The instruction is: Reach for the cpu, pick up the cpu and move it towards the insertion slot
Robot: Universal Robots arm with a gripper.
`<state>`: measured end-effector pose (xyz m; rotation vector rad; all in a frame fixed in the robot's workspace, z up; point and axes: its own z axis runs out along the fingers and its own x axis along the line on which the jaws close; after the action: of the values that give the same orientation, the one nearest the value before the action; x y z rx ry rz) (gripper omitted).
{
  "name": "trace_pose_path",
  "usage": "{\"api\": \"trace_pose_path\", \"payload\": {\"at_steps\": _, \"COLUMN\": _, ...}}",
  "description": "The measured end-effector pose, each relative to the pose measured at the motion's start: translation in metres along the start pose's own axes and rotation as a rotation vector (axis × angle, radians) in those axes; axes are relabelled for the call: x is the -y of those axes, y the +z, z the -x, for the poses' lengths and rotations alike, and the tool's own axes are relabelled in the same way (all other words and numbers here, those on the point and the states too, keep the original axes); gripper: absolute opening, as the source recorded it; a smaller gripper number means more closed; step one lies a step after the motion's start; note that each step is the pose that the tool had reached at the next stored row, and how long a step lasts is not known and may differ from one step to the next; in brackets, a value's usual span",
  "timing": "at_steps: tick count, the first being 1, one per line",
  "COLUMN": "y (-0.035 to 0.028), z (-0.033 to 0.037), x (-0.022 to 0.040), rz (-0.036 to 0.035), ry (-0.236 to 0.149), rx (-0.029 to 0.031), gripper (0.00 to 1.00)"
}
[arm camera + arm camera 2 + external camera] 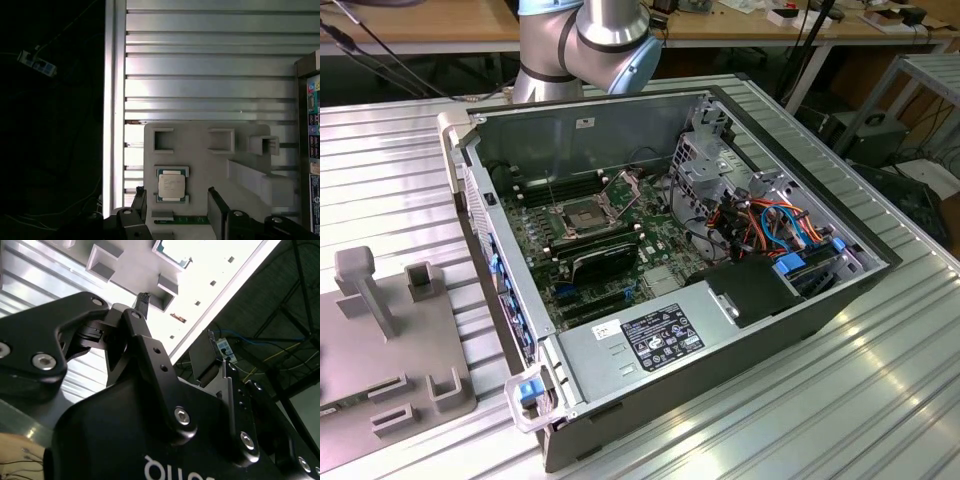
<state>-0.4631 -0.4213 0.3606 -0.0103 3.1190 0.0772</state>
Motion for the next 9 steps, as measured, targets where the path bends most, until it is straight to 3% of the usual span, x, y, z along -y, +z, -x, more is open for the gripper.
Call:
{"api": "trace_pose_path", "payload": {"at_steps": 5, "y": 0.0082, "z": -0.0001, "x": 0.0015, "rz": -0.0003, "ry": 0.000, "rx": -0.0013, "gripper": 0.60}}
{"api": "trace_pose_path", "payload": {"at_steps": 9, "y": 0.0132, "z": -0.0004, "x": 0.0065, "rz": -0.0011, "ry": 0.000, "rx": -0.0031, "gripper": 0.60}}
